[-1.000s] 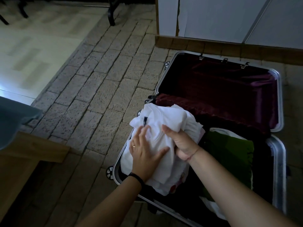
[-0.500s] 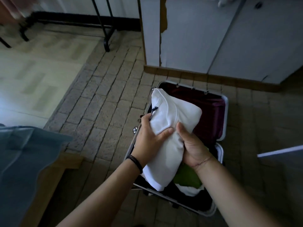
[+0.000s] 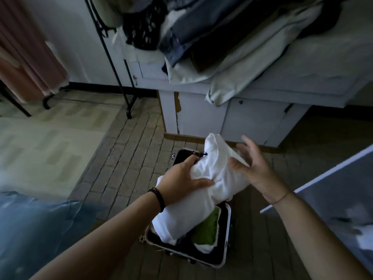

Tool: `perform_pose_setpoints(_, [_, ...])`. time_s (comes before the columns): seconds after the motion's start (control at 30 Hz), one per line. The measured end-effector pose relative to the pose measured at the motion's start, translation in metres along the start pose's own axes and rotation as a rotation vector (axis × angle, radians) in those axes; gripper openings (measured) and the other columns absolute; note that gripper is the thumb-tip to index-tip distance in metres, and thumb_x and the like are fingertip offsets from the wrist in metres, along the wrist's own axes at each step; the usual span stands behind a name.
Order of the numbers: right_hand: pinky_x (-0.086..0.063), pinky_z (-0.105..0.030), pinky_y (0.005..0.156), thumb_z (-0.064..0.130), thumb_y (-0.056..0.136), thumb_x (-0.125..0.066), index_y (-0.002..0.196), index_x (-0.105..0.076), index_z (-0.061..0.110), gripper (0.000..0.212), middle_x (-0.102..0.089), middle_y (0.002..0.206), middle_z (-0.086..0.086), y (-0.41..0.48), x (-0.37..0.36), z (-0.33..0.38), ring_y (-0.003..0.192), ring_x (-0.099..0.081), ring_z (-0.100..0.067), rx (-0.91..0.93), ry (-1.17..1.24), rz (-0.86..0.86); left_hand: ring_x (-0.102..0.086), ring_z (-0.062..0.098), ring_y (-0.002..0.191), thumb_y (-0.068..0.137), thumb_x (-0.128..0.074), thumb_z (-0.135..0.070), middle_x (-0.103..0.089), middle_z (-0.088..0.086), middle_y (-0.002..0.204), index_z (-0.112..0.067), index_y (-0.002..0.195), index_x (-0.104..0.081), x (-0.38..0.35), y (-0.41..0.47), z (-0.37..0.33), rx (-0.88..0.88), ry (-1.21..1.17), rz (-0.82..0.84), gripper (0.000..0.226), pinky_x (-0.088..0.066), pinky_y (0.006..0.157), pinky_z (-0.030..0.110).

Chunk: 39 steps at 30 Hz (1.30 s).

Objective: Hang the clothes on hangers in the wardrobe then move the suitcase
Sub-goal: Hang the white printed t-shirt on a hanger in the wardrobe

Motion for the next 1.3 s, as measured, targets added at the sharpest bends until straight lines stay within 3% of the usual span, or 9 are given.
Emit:
perform_pose_setpoints(0.1, [-0.045, -0.041, 0.103, 0.078, 0.044, -0.071, 0.142, -0.033, 0.029, 0.116, -0.047, 0.139, 0.006, -0.015, 0.027, 0.051, 0.123, -0.05, -0.014, 0.062, -0.164, 0.153, -0.061, 0.008, 0.09, 0.07, -0.076, -0.051, -0.064, -0.012, 0.1, -0.029, 0.121, -0.051, 0.019, -0.005, -0.063, -0.123, 0.074, 0.031, 0.061, -0.048, 0.08, 0.024])
perform_pose_setpoints(0.3, [-0.052, -0.038, 0.092, 0.056, 0.05, -0.079, 0.109, -0.058, 0.02, 0.071, -0.066, 0.108, 0.003, -0.05, 0.077, 0.108, 0.101, -0.063, -0.013, 0.2, -0.332, 0.138, -0.061, 0.01, 0.086, 0.067, -0.073, -0.06, -0.064, -0.01, 0.096, -0.03, 0.115, -0.051, 0.024, -0.006, -0.137, -0.289, 0.245, 0.067, 0.06, -0.048, 0.077, 0.029])
perform_pose_setpoints(0.6, [-0.054, -0.023, 0.072, 0.03, 0.07, -0.071, 0.087, -0.075, 0.016, 0.022, -0.074, 0.091, -0.006, -0.08, 0.104, 0.136, 0.085, -0.07, -0.016, 0.262, 0.159, 0.054, -0.06, 0.002, 0.091, 0.065, -0.079, -0.053, -0.063, -0.014, 0.102, -0.03, 0.109, -0.057, 0.037, 0.007, -0.165, -0.281, 0.124, 0.202, 0.054, -0.045, 0.077, 0.015])
perform_pose_setpoints(0.8, [-0.055, -0.034, 0.083, 0.043, 0.066, -0.079, 0.106, -0.066, 0.0, 0.06, -0.07, 0.103, -0.019, -0.08, 0.138, 0.166, 0.095, -0.068, -0.027, 0.347, 0.441, -0.176, -0.063, -0.005, 0.065, 0.078, -0.072, -0.041, -0.07, -0.01, 0.078, -0.022, 0.085, -0.068, 0.08, 0.035, -0.159, -0.164, 0.012, 0.216, 0.021, -0.05, 0.064, 0.015])
perform_pose_setpoints(0.93, [-0.056, -0.021, 0.06, 0.033, 0.079, -0.063, 0.094, -0.063, 0.001, 0.036, -0.074, 0.076, -0.009, -0.085, 0.154, 0.172, 0.066, -0.07, -0.015, 0.343, 0.489, -0.23, -0.069, 0.017, 0.095, 0.086, -0.063, -0.036, -0.074, 0.001, 0.099, -0.015, 0.107, -0.067, 0.097, 0.054, -0.175, -0.166, -0.4, 0.211, 0.03, -0.053, 0.085, 0.03])
perform_pose_setpoints(1.03, [-0.057, -0.032, 0.081, 0.046, 0.063, -0.08, 0.108, -0.064, -0.004, 0.069, -0.071, 0.103, -0.019, -0.089, 0.163, 0.171, 0.095, -0.069, -0.027, 0.35, 0.443, -0.327, -0.068, 0.025, 0.098, 0.087, -0.058, -0.043, -0.072, 0.008, 0.105, -0.012, 0.113, -0.063, 0.094, 0.062, -0.197, -0.171, -0.488, 0.242, 0.041, -0.054, 0.089, 0.04])
perform_pose_setpoints(1.13, [-0.055, -0.034, 0.085, 0.058, 0.049, -0.085, 0.111, -0.064, 0.001, 0.086, -0.069, 0.109, -0.019, -0.099, 0.168, 0.163, 0.101, -0.066, -0.029, 0.33, 0.38, -0.407, -0.07, 0.026, 0.089, 0.092, -0.054, -0.044, -0.073, 0.009, 0.098, -0.014, 0.109, -0.064, 0.083, 0.07, -0.216, -0.246, -0.394, 0.259, 0.036, -0.056, 0.084, 0.044])
perform_pose_setpoints(1.23, [-0.055, -0.028, 0.08, 0.052, 0.059, -0.081, 0.108, -0.066, 0.008, 0.067, -0.072, 0.104, -0.012, -0.113, 0.176, 0.16, 0.097, -0.068, -0.024, 0.346, 0.376, -0.44, -0.07, 0.027, 0.08, 0.074, -0.066, -0.059, -0.074, 0.01, 0.089, -0.012, 0.1, -0.068, 0.072, 0.075, -0.236, -0.296, -0.378, 0.313, 0.054, -0.057, 0.072, 0.039])
perform_pose_setpoints(1.3, [-0.056, -0.026, 0.077, 0.043, 0.068, -0.075, 0.101, -0.068, 0.012, 0.046, -0.074, 0.097, -0.007, -0.127, 0.183, 0.159, 0.092, -0.069, -0.02, 0.352, 0.374, -0.478, -0.069, 0.021, 0.071, 0.076, -0.071, -0.05, -0.074, 0.007, 0.078, -0.002, 0.094, -0.068, 0.065, 0.075, -0.252, -0.301, -0.447, 0.324, 0.051, -0.056, 0.062, 0.027])
Point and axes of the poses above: each hand's wrist, its own y-axis towards the middle knuckle, its own x-axis out of the back of the hand, z = x × y, the point moved 2 cm from there along y, towards the middle knuckle
